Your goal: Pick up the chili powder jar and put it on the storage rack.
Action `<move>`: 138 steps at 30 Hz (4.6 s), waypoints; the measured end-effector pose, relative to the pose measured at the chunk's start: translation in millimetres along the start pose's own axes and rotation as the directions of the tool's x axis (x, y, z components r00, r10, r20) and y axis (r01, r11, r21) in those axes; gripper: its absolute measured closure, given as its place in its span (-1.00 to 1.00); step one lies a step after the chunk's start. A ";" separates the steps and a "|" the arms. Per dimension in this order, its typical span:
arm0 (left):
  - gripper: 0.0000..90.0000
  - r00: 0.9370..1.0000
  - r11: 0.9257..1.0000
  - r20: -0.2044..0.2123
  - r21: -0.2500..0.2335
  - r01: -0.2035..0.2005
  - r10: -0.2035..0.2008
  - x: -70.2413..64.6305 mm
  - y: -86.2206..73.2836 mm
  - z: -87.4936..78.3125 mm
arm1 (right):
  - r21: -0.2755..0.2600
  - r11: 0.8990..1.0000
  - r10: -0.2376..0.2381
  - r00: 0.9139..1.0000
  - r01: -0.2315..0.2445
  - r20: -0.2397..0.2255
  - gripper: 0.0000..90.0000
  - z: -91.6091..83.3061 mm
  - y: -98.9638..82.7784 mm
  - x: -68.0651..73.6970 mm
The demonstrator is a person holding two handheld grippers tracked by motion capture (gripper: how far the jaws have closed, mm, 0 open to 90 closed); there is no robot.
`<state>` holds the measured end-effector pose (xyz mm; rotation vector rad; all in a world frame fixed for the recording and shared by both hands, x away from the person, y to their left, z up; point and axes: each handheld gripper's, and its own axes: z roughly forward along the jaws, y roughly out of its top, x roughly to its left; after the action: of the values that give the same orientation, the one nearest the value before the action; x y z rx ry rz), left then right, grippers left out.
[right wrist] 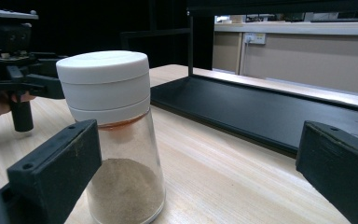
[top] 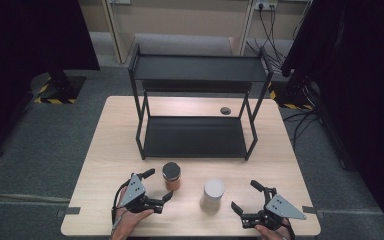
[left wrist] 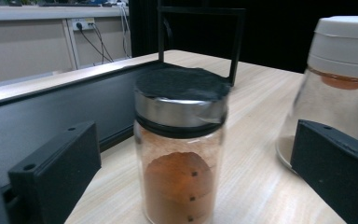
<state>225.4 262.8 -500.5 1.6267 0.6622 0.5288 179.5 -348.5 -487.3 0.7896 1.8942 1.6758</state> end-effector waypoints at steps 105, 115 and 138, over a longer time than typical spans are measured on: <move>-0.29 1.000 0.998 -0.012 0.069 0.005 -0.005 19.7 89.3 13.4 | -0.011 1.000 0.008 1.000 -0.008 -0.002 -0.99 -1.6 -1.3 -1.3; -0.29 1.000 0.998 -0.012 0.067 0.008 -0.007 24.7 106.7 12.1 | -0.010 1.000 0.009 1.000 -0.009 -0.003 -0.99 -1.0 -1.5 -0.9; -0.29 1.000 0.997 0.002 0.079 0.008 -0.008 38.7 154.7 16.9 | -0.012 1.000 0.014 1.000 -0.014 -0.003 -0.99 -0.8 -1.8 -1.3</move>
<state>284.3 262.0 -351.4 1.6977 0.6953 0.5000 179.6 -350.1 -489.0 0.7983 1.8832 1.6955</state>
